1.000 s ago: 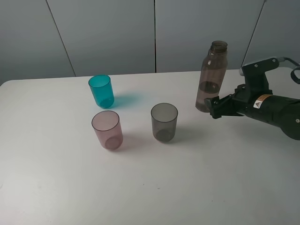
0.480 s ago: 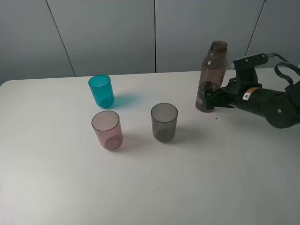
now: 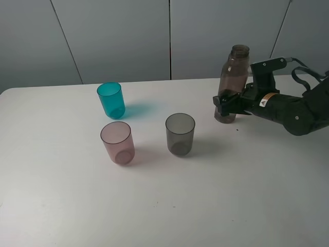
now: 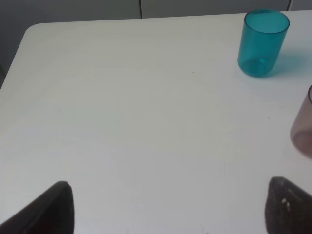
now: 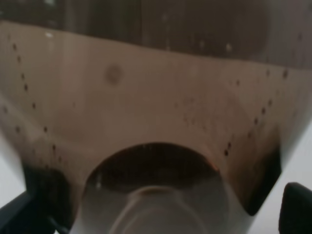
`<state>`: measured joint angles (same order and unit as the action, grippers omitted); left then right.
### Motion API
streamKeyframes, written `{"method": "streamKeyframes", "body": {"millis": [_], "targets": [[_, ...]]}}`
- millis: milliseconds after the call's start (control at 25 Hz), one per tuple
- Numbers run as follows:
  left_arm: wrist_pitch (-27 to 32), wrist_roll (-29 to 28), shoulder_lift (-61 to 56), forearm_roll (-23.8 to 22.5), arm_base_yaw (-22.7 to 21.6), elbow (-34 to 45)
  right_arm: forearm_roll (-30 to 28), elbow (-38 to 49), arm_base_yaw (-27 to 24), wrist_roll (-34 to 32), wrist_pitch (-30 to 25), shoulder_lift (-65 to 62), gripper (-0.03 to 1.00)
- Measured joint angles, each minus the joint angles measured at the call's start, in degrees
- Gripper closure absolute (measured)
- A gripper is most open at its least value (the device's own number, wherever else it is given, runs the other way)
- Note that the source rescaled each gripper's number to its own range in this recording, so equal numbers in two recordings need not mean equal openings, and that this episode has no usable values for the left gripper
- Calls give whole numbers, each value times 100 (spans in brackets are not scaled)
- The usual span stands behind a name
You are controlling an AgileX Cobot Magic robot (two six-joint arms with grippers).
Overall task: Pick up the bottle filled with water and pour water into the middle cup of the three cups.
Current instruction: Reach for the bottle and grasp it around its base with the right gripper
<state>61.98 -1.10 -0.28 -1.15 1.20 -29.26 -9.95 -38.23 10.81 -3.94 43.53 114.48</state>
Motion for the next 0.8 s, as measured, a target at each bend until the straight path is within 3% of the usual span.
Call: {"method": "streamKeyframes", "body": {"millis": [280,520,800], "targets": [[0,0,0,0,0,0,0,0,0,-10,172,0,-3],[0,0,0,0,0,0,0,-4,0,-10,781,281,-3],[0,0,0,0,0,0,0,-132,0,-97,1109,602,-3]]}}
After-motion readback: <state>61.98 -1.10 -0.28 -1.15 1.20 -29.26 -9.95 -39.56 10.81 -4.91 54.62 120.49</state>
